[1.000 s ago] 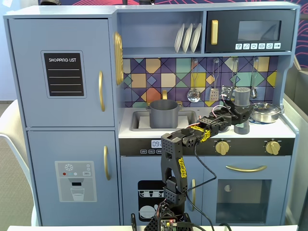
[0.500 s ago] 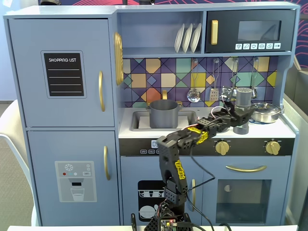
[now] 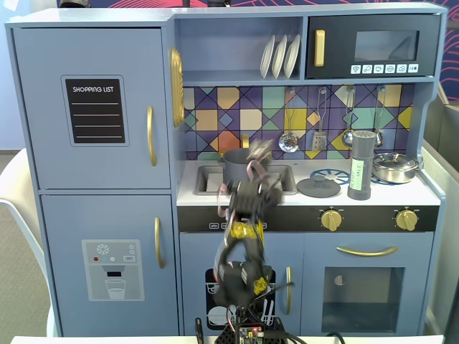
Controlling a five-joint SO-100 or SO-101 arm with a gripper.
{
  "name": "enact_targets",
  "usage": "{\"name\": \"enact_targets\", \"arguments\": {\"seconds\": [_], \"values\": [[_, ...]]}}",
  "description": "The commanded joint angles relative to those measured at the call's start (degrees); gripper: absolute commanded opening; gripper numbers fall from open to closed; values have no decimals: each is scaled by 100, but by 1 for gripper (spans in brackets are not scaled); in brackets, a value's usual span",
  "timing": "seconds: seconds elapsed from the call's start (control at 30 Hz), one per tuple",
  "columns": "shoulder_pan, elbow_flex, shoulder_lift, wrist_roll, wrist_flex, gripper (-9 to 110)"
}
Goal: Put salt in the gray recipient
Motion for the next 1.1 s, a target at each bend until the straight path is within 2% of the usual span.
{"name": "enact_targets", "arguments": {"seconds": [0.0, 0.23, 0.37, 0.5, 0.6, 0.7, 1.07], "values": [[-1099, 1143, 545, -141, 571, 0], [-1424, 3340, 1134, 149, -378, 0], [-1415, 4175, 1679, 176, -396, 0], [-1310, 4544, 1679, 185, -272, 0], [-1354, 4702, 1688, -325, 202, 0], [-1389, 4702, 1688, 167, 255, 1], [-1327, 4711, 1688, 141, 255, 3]]}}
